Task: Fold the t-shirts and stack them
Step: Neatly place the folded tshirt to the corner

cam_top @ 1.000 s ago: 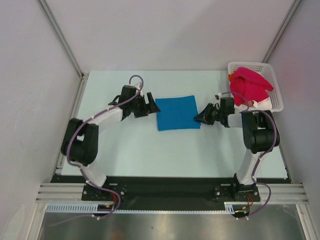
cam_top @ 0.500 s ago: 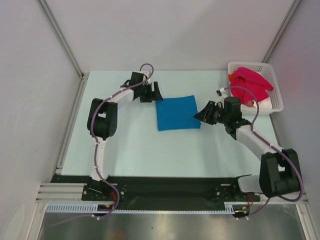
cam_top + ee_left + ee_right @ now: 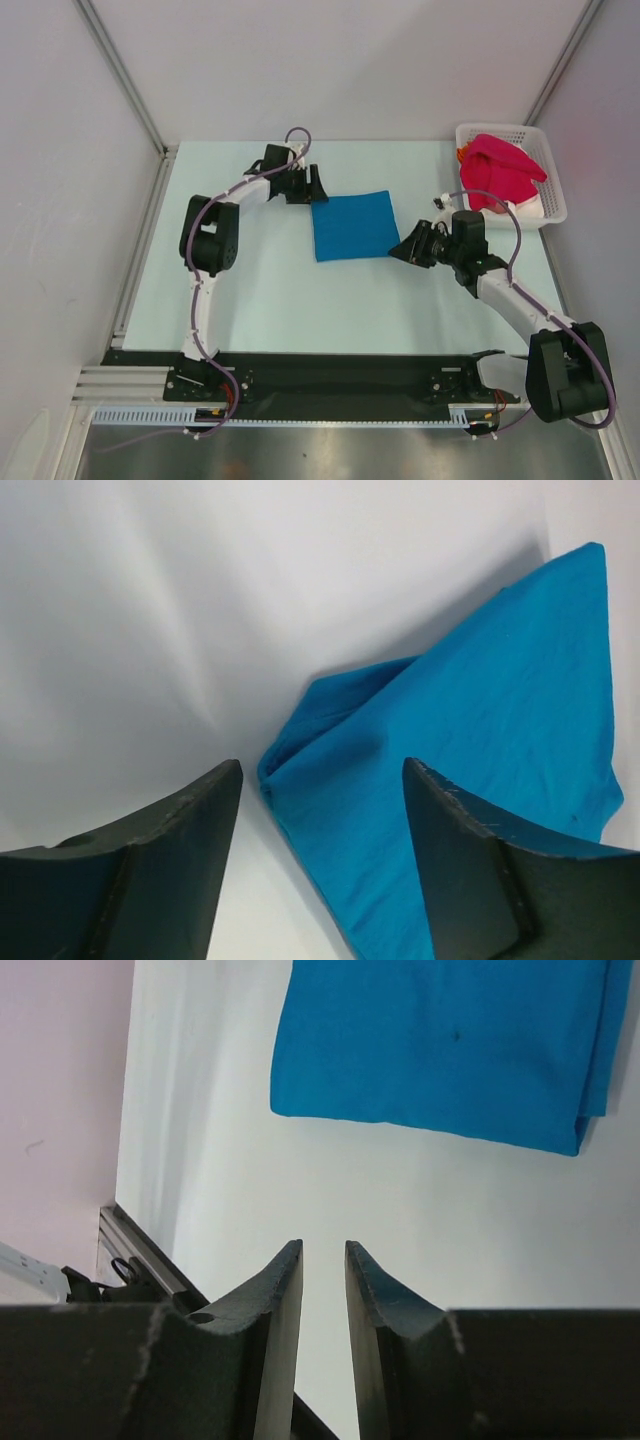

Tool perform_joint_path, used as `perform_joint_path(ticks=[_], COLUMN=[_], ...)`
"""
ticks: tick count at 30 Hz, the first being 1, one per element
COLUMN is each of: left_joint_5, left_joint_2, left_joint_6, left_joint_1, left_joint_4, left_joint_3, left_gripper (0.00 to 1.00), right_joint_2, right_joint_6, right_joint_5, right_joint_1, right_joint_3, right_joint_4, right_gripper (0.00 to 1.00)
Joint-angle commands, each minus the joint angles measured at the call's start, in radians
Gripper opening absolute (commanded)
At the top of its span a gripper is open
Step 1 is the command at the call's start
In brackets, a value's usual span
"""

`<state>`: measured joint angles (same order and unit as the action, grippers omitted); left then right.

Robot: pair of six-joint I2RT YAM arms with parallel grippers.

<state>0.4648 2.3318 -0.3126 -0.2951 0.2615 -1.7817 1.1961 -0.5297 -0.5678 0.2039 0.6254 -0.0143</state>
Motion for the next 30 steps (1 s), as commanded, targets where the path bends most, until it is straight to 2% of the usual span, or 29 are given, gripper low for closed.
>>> perform_joint_path(ticks=[1,6,8,10,11,12,17,20,25,30], left_joint_5=[0.057,0.031,-0.003,-0.003,-0.002,-0.018,-0.118,-0.252,-0.382,-0.544], left_joint_2=[0.027,0.026,0.006,-0.017,-0.025,-0.037,-0.103,-0.127,-0.157,-0.132], left_joint_6=[0.02,-0.02,-0.031,-0.048,-0.054,-0.057,-0.028,0.016,0.067,0.133], left_joint_1=[-0.012,-0.015,-0.013,-0.007,-0.004,0.001,0.016,0.03,0.097,0.181], left_joint_4=[0.035,-0.005,-0.011,-0.015,-0.018,-0.016,0.106,0.218,0.278,0.329], left_joint_3=[0.048,0.099,0.116,0.123,0.133,0.139,0.145,0.124,0.11,0.007], left_gripper=[0.71,0.55,0.43,0.28,0.16,0.0,0.0,0.0,0.0,0.0], right_joint_2=[-0.032,-0.049,-0.056,-0.059,-0.061,-0.064,-0.082,-0.101,-0.125,-0.128], right_joint_6=[0.02,0.025,0.031,0.034,0.033,0.033,0.039,0.053,0.054,0.053], right_joint_5=[-0.04,-0.043,-0.047,-0.052,-0.053,-0.055,-0.07,-0.078,-0.101,-0.113], right_joint_1=[0.005,0.002,-0.004,-0.006,-0.009,-0.011,-0.011,-0.009,0.002,0.035], right_joint_3=[-0.023,-0.042,-0.05,-0.056,-0.061,-0.064,-0.075,-0.084,-0.104,-0.11], right_joint_4=[-0.033,-0.038,-0.036,-0.036,-0.038,-0.038,-0.018,-0.001,0.005,0.01], right_gripper=[0.29,0.29,0.29,0.29,0.29,0.29,0.29,0.29,0.29,0.29])
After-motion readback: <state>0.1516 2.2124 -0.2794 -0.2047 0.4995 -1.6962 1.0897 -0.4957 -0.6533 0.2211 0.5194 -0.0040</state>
